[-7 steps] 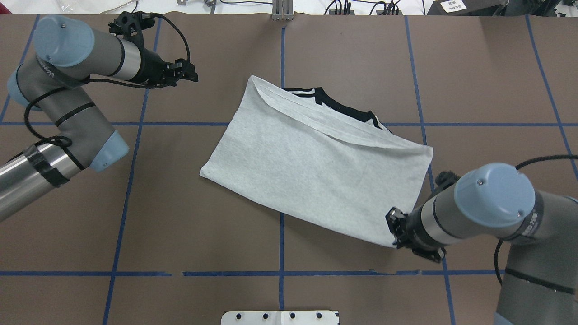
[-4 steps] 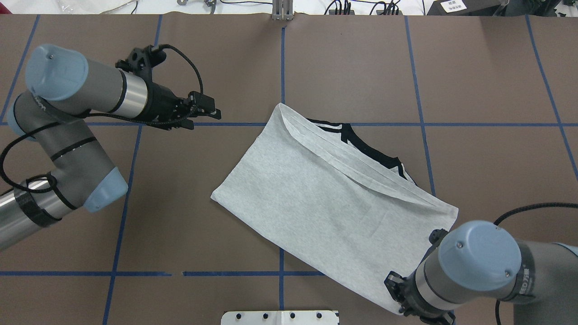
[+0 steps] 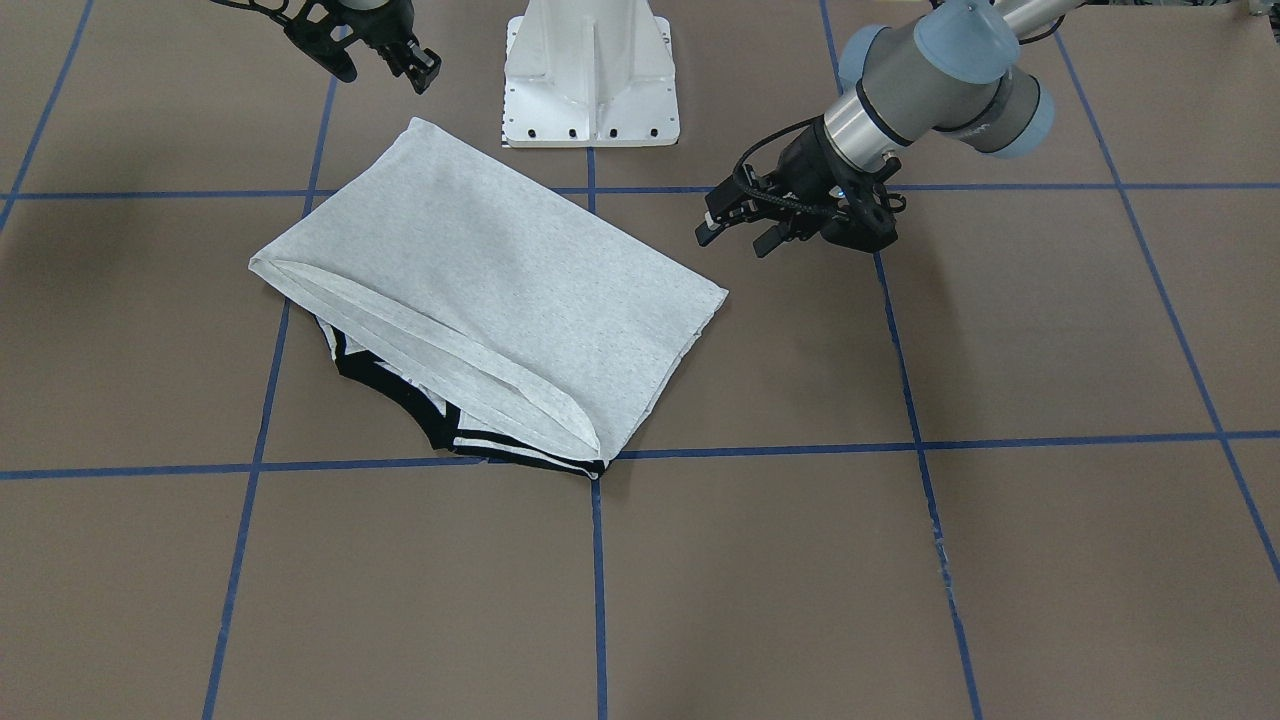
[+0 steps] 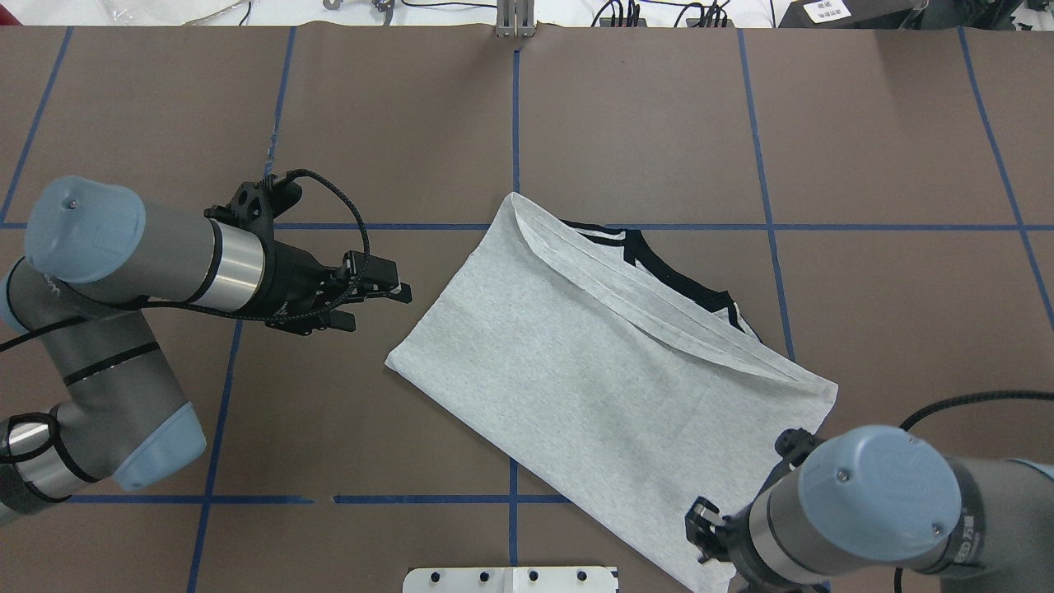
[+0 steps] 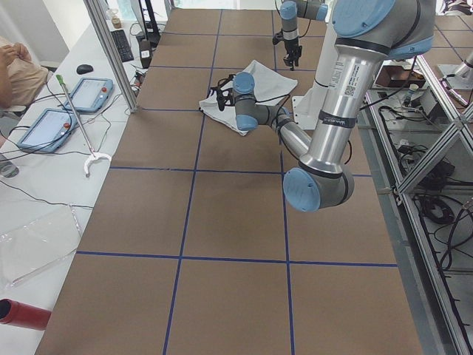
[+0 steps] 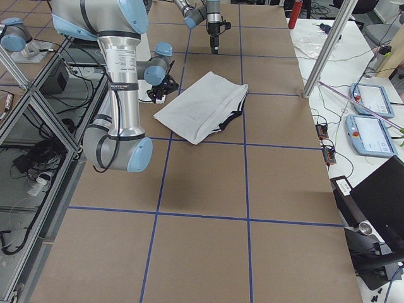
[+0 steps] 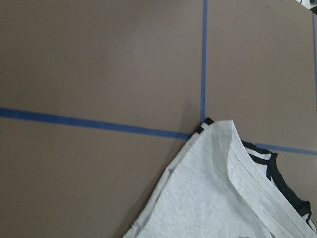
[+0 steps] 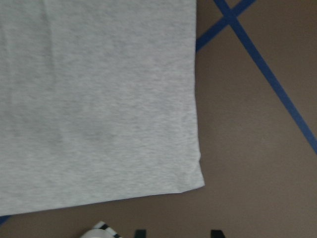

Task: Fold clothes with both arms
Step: 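Move the left gripper to the nearest shirt corner while the right gripper rises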

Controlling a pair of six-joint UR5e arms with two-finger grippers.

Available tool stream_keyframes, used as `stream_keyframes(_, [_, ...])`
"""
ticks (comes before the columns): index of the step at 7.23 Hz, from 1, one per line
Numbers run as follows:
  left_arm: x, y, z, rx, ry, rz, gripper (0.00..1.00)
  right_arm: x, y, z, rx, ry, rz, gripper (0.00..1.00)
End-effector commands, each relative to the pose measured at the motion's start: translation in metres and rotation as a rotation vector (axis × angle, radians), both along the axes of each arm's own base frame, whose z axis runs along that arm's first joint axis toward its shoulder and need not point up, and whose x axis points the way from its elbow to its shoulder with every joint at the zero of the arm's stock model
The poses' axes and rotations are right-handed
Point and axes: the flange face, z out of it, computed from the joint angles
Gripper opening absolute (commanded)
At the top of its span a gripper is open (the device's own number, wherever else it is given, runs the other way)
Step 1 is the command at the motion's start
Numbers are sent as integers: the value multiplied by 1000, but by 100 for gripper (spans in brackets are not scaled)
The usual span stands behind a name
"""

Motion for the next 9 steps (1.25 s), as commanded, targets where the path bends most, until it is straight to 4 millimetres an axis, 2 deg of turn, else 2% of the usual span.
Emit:
stream_keyframes(1, [19,17,2,-106,-15,-18,98,39,-79,-58,48,-127,196,100])
stream_keyframes(2, [39,33,7,-182,-68,5,98,66,-118,-64,72,-139,293,100])
stream_keyframes(3, [60,38,8,-210,-152,-23,97,90,-145,-65,154,-141,314,100])
stream_keyframes(4, [72,37,7,-224,-219,-60,95,103,-166,-59,205,-121,318,100])
stream_keyframes(5, [92,49,9,-222,-247,-50,91,99,-180,-46,206,-88,324,100])
stream_keyframes(6, [102,46,23,-228,-280,-59,86,100,-189,-41,211,-74,334,100])
stream_keyframes(7, [104,40,27,-227,-289,-75,81,102,-196,-37,224,-61,331,100])
stream_keyframes(9, [107,36,34,-224,-306,-93,64,101,-199,-33,223,-52,333,100])
